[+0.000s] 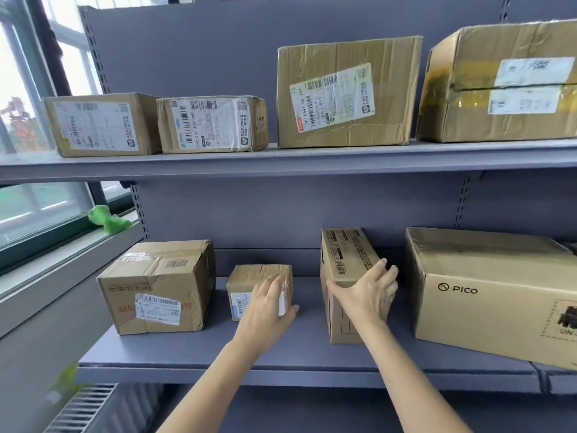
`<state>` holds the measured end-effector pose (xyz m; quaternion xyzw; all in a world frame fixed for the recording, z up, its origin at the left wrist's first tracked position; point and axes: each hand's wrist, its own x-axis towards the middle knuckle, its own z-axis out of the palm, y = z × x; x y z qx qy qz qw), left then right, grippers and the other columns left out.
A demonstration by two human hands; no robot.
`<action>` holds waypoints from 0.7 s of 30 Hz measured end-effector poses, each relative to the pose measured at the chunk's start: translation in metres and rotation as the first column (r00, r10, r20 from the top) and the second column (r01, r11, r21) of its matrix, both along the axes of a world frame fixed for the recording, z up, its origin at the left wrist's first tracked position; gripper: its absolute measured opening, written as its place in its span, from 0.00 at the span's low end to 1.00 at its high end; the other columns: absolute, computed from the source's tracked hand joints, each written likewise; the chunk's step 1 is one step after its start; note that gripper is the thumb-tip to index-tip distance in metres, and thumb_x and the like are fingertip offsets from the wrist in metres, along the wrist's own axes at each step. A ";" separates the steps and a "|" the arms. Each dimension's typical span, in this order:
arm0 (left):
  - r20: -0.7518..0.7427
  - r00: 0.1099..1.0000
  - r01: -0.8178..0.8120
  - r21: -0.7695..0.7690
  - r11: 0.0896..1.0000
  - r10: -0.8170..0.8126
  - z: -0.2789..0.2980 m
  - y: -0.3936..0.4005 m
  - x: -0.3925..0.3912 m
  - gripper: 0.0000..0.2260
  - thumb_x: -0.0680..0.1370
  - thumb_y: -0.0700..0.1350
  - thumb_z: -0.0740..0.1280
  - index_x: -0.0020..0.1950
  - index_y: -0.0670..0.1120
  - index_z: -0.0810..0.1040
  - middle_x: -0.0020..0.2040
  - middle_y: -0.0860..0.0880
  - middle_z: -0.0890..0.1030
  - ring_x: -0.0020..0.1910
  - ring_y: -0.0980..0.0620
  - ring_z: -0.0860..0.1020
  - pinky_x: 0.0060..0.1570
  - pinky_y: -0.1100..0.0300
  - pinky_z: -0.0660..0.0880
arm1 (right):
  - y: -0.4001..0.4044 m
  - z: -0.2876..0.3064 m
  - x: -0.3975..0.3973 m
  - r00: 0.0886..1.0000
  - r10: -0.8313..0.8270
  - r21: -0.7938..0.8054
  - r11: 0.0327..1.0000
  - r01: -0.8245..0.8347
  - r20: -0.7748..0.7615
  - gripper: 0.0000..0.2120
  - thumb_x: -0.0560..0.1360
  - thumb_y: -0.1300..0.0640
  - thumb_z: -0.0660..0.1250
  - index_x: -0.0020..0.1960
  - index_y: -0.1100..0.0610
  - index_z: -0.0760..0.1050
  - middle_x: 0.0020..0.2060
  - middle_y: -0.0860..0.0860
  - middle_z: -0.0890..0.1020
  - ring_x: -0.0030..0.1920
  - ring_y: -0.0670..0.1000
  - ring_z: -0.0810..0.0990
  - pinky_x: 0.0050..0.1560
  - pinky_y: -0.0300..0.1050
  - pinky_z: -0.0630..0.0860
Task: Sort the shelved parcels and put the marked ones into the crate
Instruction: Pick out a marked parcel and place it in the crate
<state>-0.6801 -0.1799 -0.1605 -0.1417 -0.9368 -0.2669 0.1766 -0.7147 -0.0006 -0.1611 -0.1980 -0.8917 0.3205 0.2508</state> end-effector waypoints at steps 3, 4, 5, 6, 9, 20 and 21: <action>0.017 1.000 -0.019 -0.006 1.000 0.019 0.000 -0.005 0.002 0.26 0.78 0.49 0.62 0.74 0.45 0.58 0.74 0.49 0.61 0.73 0.50 0.59 0.70 0.59 0.56 | 0.008 0.004 0.004 1.000 0.008 -0.020 1.000 -0.008 0.007 0.57 0.58 0.37 0.73 0.73 0.64 0.49 0.67 0.63 0.59 0.64 0.63 0.62 0.66 0.54 0.64; 0.019 1.000 -0.022 -0.002 1.000 0.022 0.001 -0.005 0.002 0.26 0.79 0.49 0.61 0.74 0.45 0.57 0.74 0.49 0.61 0.73 0.50 0.59 0.70 0.59 0.56 | 0.014 0.006 0.007 1.000 0.009 -0.038 0.999 -0.008 0.012 0.56 0.58 0.37 0.73 0.73 0.64 0.50 0.67 0.62 0.60 0.64 0.63 0.62 0.65 0.55 0.66; 0.017 1.000 -0.016 -0.002 1.000 0.016 0.002 -0.004 0.002 0.26 0.79 0.48 0.61 0.74 0.45 0.57 0.74 0.49 0.61 0.72 0.50 0.59 0.69 0.59 0.56 | 0.021 0.006 0.010 1.000 0.015 -0.068 0.998 -0.014 0.013 0.56 0.58 0.38 0.74 0.73 0.63 0.50 0.66 0.62 0.61 0.64 0.63 0.62 0.65 0.56 0.66; 0.013 1.000 -0.007 -0.004 1.000 0.007 0.003 -0.002 0.002 0.25 0.79 0.48 0.61 0.74 0.45 0.57 0.74 0.49 0.61 0.72 0.50 0.59 0.69 0.60 0.56 | 0.028 0.006 0.015 1.000 0.028 -0.105 0.994 -0.027 0.009 0.55 0.59 0.39 0.74 0.73 0.63 0.51 0.67 0.62 0.60 0.65 0.63 0.61 0.65 0.56 0.66; 0.009 1.000 0.029 -0.005 1.000 -0.029 0.002 0.008 0.003 0.25 0.79 0.47 0.60 0.74 0.45 0.57 0.74 0.50 0.62 0.72 0.51 0.59 0.68 0.62 0.56 | 0.043 0.004 0.039 0.997 0.069 -0.171 0.983 -0.072 -0.025 0.53 0.61 0.42 0.75 0.74 0.62 0.51 0.69 0.62 0.59 0.68 0.62 0.58 0.66 0.57 0.63; 0.047 0.976 0.202 0.179 0.963 -0.214 -0.010 0.058 0.012 0.20 0.79 0.42 0.60 0.72 0.45 0.63 0.70 0.48 0.69 0.68 0.51 0.68 0.66 0.62 0.65 | 0.025 -0.005 0.118 0.967 0.232 -0.006 0.972 -0.234 -0.100 0.59 0.57 0.42 0.78 0.75 0.55 0.45 0.69 0.54 0.57 0.69 0.53 0.56 0.68 0.49 0.61; 0.062 0.973 0.206 0.218 0.954 -0.224 -0.009 0.061 0.013 0.19 0.80 0.39 0.58 0.71 0.44 0.64 0.69 0.47 0.70 0.67 0.51 0.70 0.66 0.60 0.68 | 0.024 -0.005 0.120 0.964 0.240 -0.073 0.966 -0.249 -0.111 0.58 0.59 0.43 0.78 0.75 0.53 0.44 0.69 0.53 0.58 0.69 0.52 0.57 0.67 0.49 0.62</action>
